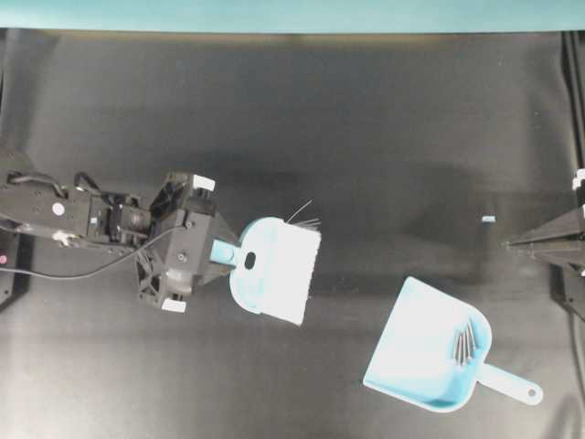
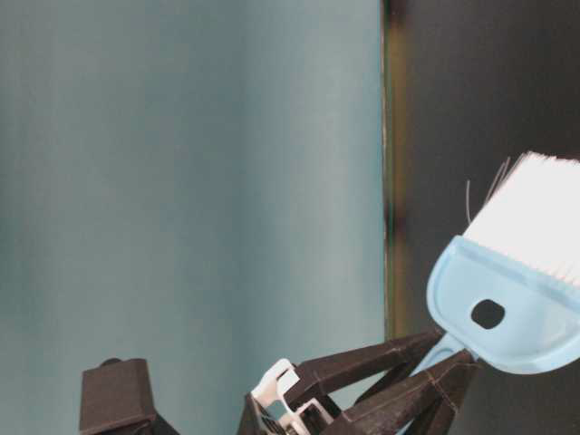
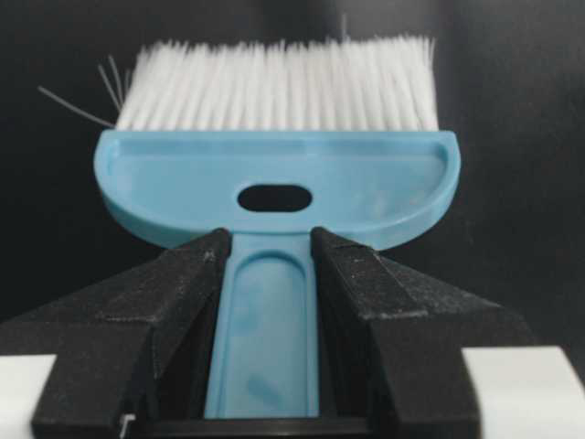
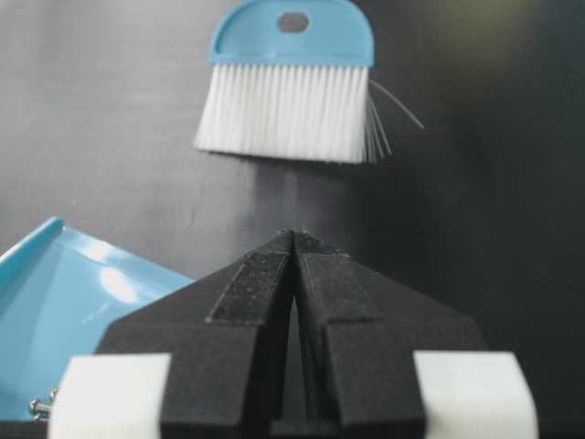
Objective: Hold the dustpan with a person, while the left arm uses a hand brush to gather the screws into the dustpan.
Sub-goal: 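Pull the brush back left and lower it onto the table, then open the left gripper to release the brush handle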
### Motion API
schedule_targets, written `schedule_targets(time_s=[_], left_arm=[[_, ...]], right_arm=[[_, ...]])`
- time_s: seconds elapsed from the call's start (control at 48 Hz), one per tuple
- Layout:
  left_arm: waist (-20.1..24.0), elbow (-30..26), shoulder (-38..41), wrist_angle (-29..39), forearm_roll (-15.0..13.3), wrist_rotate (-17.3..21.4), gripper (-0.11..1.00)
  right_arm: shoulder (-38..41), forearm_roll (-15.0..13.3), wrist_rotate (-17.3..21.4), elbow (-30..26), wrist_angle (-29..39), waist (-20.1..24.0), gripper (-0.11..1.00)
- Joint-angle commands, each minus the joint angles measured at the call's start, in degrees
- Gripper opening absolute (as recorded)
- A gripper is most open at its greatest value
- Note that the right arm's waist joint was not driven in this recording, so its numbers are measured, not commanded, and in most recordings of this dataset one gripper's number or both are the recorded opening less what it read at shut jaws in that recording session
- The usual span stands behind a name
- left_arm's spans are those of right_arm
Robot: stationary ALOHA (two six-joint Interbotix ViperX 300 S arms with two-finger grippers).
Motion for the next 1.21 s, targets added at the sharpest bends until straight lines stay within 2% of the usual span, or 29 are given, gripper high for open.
schedule_targets(time_s=[0.0,0.146,0.5,0.645,0.708,0.916,1.187], left_arm=[[0.18,-0.35,0.09,-1.76,0.09,-2.02,0.32],[0.53,0.09,0.62,-2.99,0.09,-4.57,0.32],[0.26,1.05,0.79,-3.25,0.09,-5.01,0.33],[0.26,1.58,0.7,-3.16,0.09,-4.92,0.74],[0.18,1.58,0.7,-3.34,0.09,-4.92,0.84],[0.18,1.58,-0.35,-4.57,0.09,-4.92,0.79],[0.62,4.66,-10.63,-8.26,0.09,-4.83,0.79]], right_arm=[[0.26,-0.09,0.26,-0.26,-0.26,0.0,-0.01],[0.26,-0.09,0.26,-0.18,-0.18,0.0,-0.01],[0.26,-0.09,0.26,-0.18,-0.18,0.0,-0.01],[0.26,-0.09,0.26,-0.26,-0.18,0.0,-0.01],[0.26,-0.09,0.26,-0.26,-0.26,0.0,-0.01],[0.26,-0.09,0.26,-0.26,-0.18,0.0,-0.01],[0.26,-0.09,0.26,-0.18,-0.18,0.0,-0.01]])
